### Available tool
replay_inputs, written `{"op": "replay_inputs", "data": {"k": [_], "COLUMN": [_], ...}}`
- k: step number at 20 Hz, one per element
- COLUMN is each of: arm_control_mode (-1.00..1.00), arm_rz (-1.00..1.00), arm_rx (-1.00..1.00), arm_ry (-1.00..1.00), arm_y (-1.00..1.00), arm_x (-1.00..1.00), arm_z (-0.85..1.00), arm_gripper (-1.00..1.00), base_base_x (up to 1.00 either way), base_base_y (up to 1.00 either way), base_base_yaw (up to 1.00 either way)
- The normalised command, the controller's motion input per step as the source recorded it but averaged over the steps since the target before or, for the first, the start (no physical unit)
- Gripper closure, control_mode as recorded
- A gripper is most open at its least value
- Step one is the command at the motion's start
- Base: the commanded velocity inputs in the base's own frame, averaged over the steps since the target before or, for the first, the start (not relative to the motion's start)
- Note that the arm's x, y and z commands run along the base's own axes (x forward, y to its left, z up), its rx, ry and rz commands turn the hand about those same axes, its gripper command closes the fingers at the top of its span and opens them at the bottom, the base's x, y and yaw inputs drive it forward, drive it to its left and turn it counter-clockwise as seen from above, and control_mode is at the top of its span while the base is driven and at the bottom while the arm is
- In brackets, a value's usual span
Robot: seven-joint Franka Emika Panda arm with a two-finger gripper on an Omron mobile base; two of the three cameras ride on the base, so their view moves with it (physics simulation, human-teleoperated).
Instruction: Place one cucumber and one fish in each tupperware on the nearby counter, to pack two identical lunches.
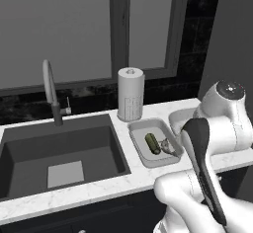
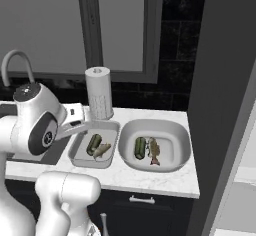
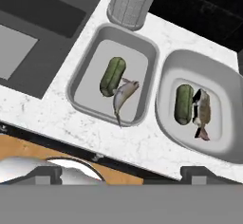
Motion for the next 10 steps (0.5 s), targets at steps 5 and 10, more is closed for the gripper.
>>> {"op": "replay_inputs", "data": {"k": [5,10], "arm_control_mode": [-1.00,-1.00], "arm_rz": [-0.17,-0.26], "arm_rx": [0.15,0.24], "arm_ry": [-0.06,-0.02], "arm_y": [0.00,0.03], "arm_x": [-0.95,-0.68], "arm_z": [0.79,0.73], "arm_gripper": [-1.00,-1.00], "base_base_x": [0.00,0.00], "base_base_y": [0.00,0.00], "base_base_yaw": [0.00,0.00]}}
